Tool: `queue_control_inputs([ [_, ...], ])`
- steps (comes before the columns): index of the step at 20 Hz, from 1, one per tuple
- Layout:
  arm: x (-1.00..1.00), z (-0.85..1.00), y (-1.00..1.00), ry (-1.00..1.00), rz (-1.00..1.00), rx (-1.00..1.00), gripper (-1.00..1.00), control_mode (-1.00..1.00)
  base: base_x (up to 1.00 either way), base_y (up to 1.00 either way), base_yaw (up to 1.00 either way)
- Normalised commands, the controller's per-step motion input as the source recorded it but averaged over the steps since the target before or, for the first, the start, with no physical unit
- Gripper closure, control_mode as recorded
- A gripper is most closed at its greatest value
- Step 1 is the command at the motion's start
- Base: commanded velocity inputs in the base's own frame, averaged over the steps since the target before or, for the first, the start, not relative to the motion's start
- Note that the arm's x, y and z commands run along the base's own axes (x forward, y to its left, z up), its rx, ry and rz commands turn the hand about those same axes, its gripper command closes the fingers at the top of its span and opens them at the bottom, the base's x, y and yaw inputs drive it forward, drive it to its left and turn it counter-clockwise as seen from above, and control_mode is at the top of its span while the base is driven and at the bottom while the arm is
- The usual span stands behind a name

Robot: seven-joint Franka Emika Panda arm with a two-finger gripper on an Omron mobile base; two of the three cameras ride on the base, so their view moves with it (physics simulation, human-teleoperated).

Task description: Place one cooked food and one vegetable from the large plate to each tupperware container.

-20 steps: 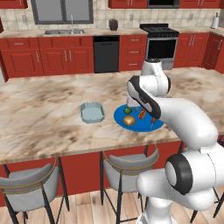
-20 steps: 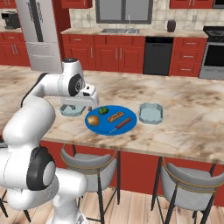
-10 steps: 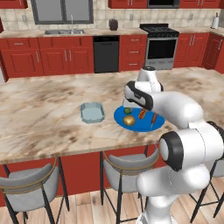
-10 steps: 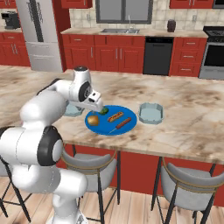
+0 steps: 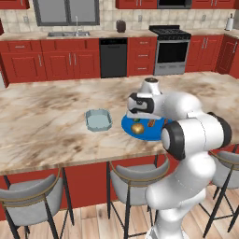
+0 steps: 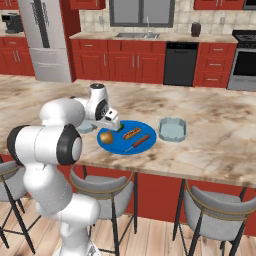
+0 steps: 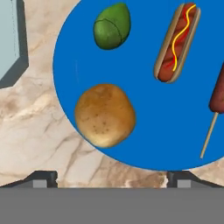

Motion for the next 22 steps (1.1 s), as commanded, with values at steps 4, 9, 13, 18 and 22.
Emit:
queue_control_inputs([
  [4, 0.35, -0.48, 0.0, 0.0, 0.0, 0.0, -1.0, -1.0, 0.0, 0.0, 0.0],
  [9, 0.42, -0.49, 0.0, 0.0, 0.0, 0.0, -1.0, -1.0, 0.0, 0.0, 0.0],
  [13, 0.09, -0.27, 0.02, 0.0, 0.0, 0.0, -1.0, -1.0, 0.0, 0.0, 0.0],
  [18, 0.0, -0.28, 0.07, 0.01, 0.0, 0.0, -1.0, -1.0, 0.0, 0.0, 0.0],
  [22, 0.0, -0.27, 0.0, 0.03, 0.0, 0.0, -1.0, -1.0, 0.0, 0.0, 0.0],
])
